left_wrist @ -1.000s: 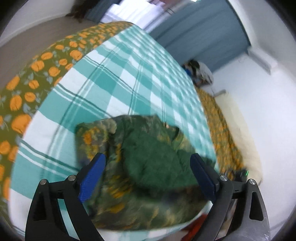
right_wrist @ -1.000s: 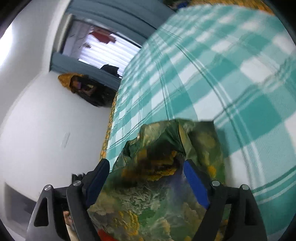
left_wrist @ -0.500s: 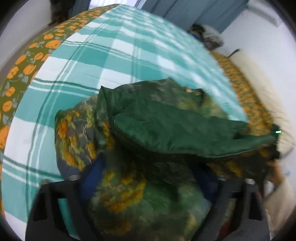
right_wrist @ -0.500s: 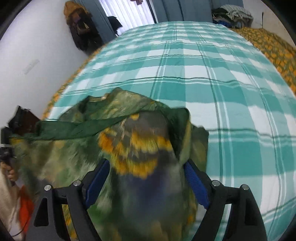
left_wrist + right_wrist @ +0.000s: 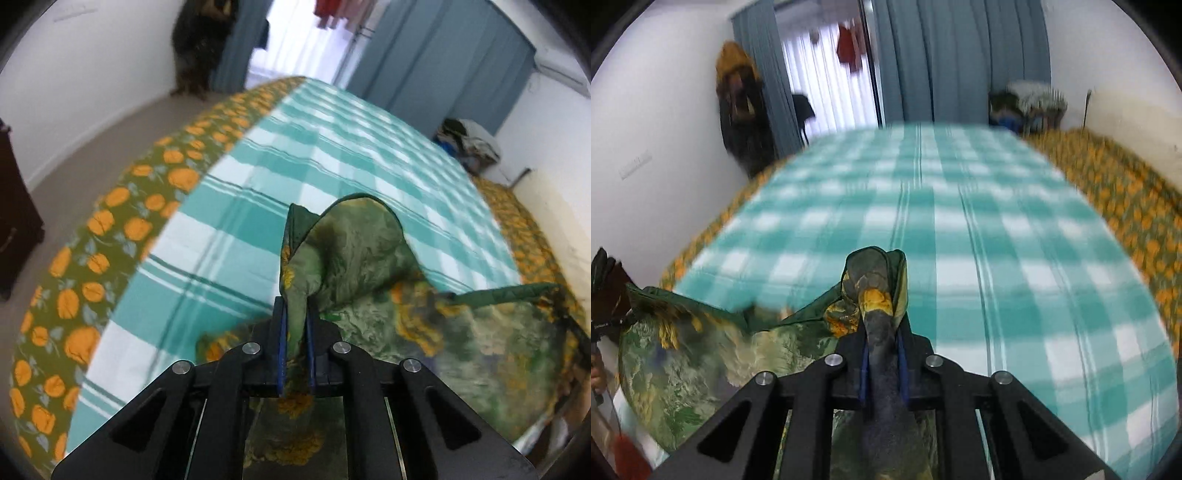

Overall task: Fold large clothes
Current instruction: 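Lift the hem with both tools and fold it toward the collar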

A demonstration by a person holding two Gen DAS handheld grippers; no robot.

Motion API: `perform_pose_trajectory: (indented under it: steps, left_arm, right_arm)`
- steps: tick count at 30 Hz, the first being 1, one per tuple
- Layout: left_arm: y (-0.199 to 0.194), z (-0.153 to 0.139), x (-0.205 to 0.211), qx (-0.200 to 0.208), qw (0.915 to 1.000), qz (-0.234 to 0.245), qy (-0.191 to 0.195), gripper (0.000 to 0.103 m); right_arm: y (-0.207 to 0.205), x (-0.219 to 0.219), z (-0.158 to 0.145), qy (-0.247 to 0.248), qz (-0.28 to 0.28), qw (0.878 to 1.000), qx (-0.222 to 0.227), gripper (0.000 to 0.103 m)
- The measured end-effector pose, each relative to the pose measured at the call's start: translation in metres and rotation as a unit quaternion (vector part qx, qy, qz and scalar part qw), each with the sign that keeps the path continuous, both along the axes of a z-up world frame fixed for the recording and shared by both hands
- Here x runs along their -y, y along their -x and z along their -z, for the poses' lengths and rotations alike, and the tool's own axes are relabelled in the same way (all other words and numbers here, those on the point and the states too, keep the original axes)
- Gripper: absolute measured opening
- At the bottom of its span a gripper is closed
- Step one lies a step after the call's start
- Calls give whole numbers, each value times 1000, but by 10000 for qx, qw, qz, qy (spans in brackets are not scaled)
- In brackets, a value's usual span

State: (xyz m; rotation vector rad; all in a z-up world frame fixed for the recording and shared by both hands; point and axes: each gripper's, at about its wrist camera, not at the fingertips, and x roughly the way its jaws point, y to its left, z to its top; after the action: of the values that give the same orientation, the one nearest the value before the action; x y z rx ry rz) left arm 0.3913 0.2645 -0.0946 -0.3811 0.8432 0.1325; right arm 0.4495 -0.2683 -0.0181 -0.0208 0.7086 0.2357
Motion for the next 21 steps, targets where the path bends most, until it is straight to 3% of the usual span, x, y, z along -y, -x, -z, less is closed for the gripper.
perform_pose_trajectory:
  steps: [2,4,7,9,15,21]
  left_arm:
    - [-9,27,11,-232,9988,-34,-422,7]
    - [-10,66,20,-606,9955,-7,-732,7]
    - [-5,107,22,-728,9948,20,-710,9]
    - [1,116,23,-561,9963,-2,-654,11]
    - [14,124,13,-143,9997,-58,-180,13]
    - [15,126,12,22,10000,-92,-6,14]
  right_arm:
    - [-10,-5,23,304,73,9995,-46,12]
    - [-19,-4,61,471,192,9978,-431,12]
    - [-23,7,129,664,512,9901,-1127,12]
    - [-22,23,164,244,637,9861,-1517,14]
    - [-23,31,184,-147,689,9865,-1480,19]
    - [-22,34,189,-333,701,9875,-1369,19]
